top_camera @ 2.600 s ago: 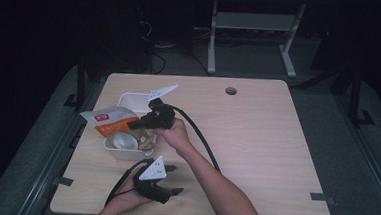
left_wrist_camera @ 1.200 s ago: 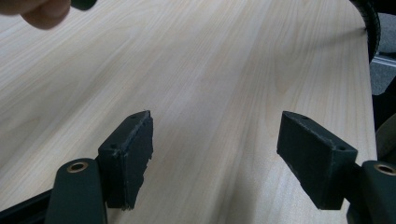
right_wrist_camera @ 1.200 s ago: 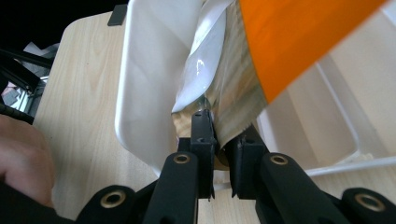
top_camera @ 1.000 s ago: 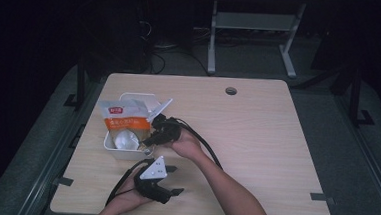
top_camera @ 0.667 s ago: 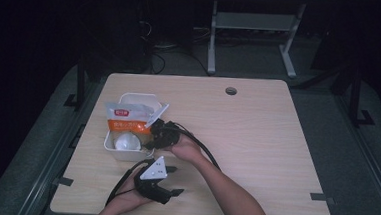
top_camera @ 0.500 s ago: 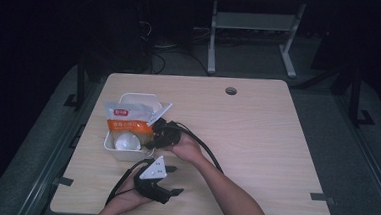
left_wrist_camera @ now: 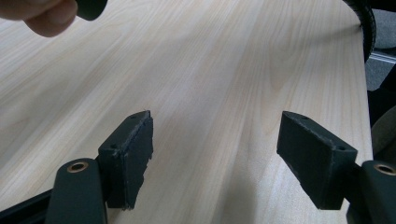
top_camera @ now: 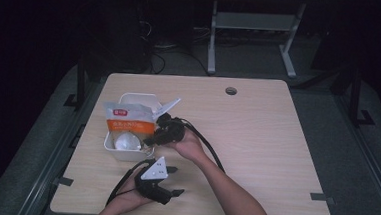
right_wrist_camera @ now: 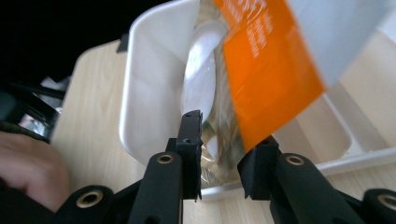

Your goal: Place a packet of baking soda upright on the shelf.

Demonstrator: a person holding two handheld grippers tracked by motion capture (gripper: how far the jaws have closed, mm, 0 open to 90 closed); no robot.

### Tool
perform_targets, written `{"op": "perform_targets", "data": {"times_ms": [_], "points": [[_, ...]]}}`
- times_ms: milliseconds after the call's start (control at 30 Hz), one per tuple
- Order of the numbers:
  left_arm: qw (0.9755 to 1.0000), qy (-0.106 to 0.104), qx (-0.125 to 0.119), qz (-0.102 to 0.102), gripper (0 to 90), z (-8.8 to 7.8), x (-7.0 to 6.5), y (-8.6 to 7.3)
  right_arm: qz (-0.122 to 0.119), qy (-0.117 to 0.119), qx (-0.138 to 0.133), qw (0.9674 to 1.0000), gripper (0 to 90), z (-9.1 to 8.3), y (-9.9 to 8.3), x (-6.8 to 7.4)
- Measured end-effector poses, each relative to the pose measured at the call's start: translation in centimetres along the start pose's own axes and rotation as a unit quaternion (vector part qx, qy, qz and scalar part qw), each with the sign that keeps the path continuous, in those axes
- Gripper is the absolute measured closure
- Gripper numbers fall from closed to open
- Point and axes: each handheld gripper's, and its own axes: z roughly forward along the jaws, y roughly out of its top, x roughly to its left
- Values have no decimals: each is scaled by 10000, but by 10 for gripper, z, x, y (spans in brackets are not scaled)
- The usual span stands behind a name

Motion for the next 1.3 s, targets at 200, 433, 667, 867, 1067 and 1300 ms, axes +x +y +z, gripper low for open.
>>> {"op": "perform_targets", "data": {"times_ms": [200,433,667,867,1067,1300], "points": [[10000,9,-6,-25,265,0,1,0,92,-15,-305,9995,718,-11,5,-2],[10000,-1,-1,-25,265,0,1,0,112,-53,-395,9991,824,-16,11,-2],[10000,14,-44,-61,265,-1,1,-1,229,19,-407,9989,860,-16,10,-5],[10000,6,-40,-73,265,0,2,-1,195,12,-356,9992,812,-18,11,-4],[10000,15,-38,-86,263,-1,2,-1,246,38,-406,9989,738,-26,10,-5],[9999,29,-52,-115,258,0,3,-1,249,18,-456,9986,683,-46,5,-6]]}}
